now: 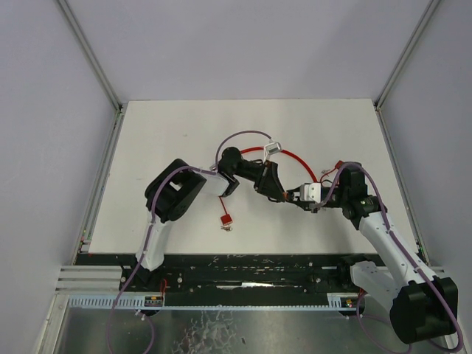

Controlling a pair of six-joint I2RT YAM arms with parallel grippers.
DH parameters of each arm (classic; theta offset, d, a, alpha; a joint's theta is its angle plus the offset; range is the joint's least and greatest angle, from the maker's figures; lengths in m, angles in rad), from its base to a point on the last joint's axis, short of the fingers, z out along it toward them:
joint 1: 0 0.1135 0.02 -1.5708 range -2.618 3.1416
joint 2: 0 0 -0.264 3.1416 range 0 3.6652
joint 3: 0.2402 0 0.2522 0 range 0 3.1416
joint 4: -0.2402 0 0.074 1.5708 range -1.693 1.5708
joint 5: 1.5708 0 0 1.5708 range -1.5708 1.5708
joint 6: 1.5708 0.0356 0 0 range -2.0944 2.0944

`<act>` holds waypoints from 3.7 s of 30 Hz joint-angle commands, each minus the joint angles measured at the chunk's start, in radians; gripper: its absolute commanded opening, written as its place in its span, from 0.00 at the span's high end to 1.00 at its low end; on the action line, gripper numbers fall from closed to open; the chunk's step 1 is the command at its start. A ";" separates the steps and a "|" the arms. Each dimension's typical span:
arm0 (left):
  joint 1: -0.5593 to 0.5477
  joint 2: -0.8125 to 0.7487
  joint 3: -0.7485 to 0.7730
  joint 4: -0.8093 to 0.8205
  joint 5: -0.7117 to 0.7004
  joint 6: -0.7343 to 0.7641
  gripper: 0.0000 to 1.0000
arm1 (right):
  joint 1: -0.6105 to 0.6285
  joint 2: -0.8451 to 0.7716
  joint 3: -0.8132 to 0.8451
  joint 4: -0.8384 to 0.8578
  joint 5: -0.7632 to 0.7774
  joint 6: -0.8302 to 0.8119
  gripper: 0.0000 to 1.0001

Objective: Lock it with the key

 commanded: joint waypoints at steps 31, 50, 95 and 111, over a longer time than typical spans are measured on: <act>-0.214 -0.581 -0.835 0.293 -1.014 1.879 0.00 | -0.129 0.087 0.206 0.085 -0.337 0.747 1.00; -0.411 -0.487 -0.710 0.297 -1.397 2.128 0.34 | -0.122 0.135 0.185 0.130 -0.351 0.821 1.00; -0.015 -0.675 -0.701 0.170 -0.616 1.198 0.57 | -0.108 0.082 0.244 -0.223 -0.346 0.355 1.00; 0.118 -0.471 -0.325 -0.199 -0.212 0.491 0.40 | -0.170 0.019 0.308 -0.346 -0.303 0.196 1.00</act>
